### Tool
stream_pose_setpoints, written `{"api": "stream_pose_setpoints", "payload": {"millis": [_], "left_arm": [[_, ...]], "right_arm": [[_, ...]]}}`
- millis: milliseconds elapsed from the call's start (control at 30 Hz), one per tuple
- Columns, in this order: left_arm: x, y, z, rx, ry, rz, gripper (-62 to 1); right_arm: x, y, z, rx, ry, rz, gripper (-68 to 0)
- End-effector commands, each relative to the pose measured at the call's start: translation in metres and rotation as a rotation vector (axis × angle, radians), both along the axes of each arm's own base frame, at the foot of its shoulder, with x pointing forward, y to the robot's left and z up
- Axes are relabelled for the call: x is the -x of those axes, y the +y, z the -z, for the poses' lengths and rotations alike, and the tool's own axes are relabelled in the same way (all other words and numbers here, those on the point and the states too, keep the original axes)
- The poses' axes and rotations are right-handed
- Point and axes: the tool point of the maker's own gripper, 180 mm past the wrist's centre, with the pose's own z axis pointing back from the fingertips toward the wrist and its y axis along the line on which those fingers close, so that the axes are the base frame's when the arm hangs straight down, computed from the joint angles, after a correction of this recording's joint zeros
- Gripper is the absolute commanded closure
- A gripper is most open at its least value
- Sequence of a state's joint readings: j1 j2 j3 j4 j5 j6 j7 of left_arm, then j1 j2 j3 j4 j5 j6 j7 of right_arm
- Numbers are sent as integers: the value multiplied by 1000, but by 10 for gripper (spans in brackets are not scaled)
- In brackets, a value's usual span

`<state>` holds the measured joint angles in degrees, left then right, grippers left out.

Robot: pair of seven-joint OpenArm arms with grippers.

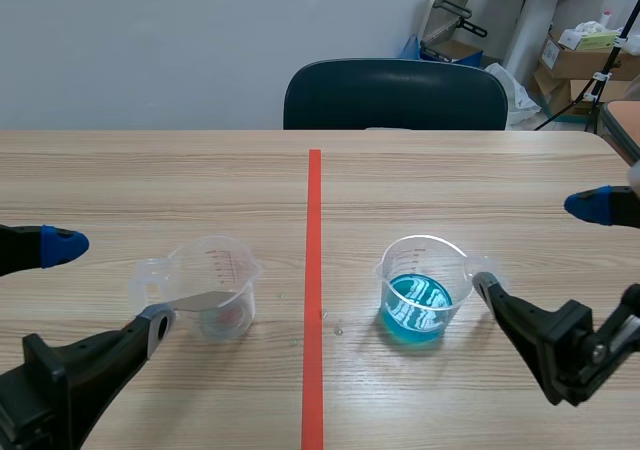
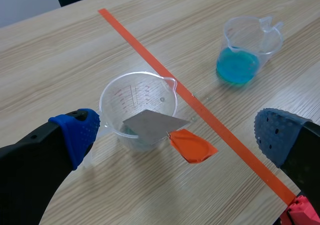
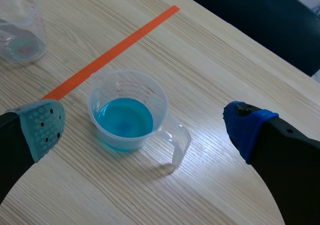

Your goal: Do the redox reaction experiment

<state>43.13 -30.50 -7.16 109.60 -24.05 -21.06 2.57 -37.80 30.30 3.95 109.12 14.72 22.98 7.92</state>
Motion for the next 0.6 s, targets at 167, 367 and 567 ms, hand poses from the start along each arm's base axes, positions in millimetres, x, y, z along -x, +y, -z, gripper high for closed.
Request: {"api": "stream_pose_setpoints", "payload": {"millis": [167, 367, 567], "left_arm": [[-3, -2, -8, 18, -28, -5, -623], [-4, -3, -9, 20, -32, -4, -623], [-12, 5, -16, 1, -69, -19, -623]], "right_arm": [[-8, 23, -11, 21, -67, -83, -679], [-9, 45, -11, 55, -93, -163, -679], [-10, 70, -12, 94, -131, -259, -679]]}}
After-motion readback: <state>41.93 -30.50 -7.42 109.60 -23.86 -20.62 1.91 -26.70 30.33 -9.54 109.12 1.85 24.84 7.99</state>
